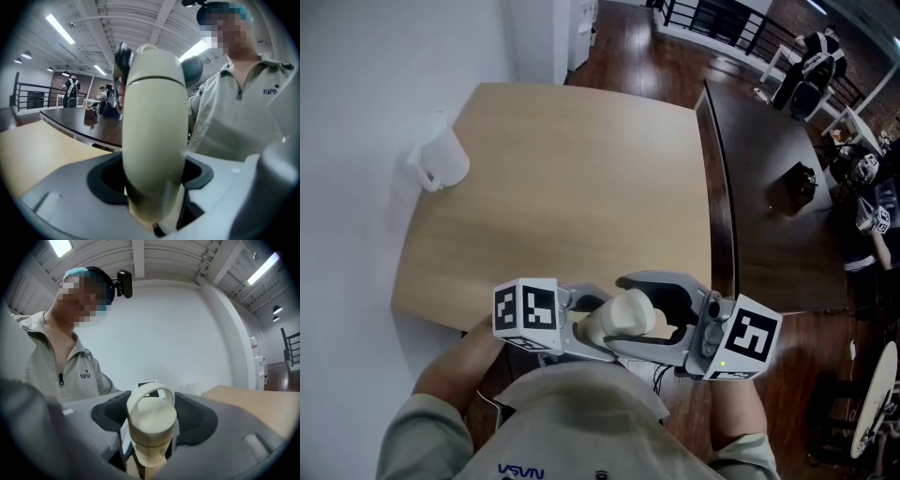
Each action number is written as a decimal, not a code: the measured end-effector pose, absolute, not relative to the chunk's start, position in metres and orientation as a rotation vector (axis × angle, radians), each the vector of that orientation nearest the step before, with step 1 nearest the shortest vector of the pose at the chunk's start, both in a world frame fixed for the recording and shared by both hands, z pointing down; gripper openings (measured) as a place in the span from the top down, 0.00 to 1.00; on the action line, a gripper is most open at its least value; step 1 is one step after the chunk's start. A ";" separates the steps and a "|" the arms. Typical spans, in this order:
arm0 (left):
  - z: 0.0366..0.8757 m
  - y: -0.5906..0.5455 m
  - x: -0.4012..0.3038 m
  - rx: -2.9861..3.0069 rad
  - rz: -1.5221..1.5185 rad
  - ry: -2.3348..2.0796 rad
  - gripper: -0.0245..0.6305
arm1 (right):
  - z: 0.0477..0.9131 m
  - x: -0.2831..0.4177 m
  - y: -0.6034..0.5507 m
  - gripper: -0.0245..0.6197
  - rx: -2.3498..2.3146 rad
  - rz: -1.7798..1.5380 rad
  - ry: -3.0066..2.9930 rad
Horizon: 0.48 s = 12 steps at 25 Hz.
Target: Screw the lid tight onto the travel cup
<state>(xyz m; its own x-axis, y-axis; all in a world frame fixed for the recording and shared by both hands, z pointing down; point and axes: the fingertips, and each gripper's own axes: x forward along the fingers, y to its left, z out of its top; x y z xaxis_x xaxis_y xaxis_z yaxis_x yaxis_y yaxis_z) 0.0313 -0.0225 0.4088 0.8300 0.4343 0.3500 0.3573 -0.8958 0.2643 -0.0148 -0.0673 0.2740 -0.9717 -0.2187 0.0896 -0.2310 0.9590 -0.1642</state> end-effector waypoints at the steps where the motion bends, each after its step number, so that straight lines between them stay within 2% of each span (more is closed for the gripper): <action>1: 0.410 -0.026 0.032 2.839 0.608 0.577 0.48 | 0.276 -0.013 -0.070 0.51 0.385 0.255 -3.032; 5: 0.414 -0.050 0.037 2.940 0.663 0.307 0.48 | 0.280 -0.008 -0.086 0.51 0.601 0.196 -2.984; 12: 0.427 -0.104 0.037 3.000 0.700 -0.485 0.48 | 0.285 0.003 -0.117 0.51 1.115 0.184 -2.884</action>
<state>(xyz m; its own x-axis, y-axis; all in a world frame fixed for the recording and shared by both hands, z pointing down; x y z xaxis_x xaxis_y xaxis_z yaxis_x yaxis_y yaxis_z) 0.0370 -0.1041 0.4272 0.8507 -0.2940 0.4357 -0.3046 -0.9513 -0.0474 0.0027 -0.1170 0.2848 -0.7400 -0.6674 0.0833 -0.6726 0.7339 -0.0948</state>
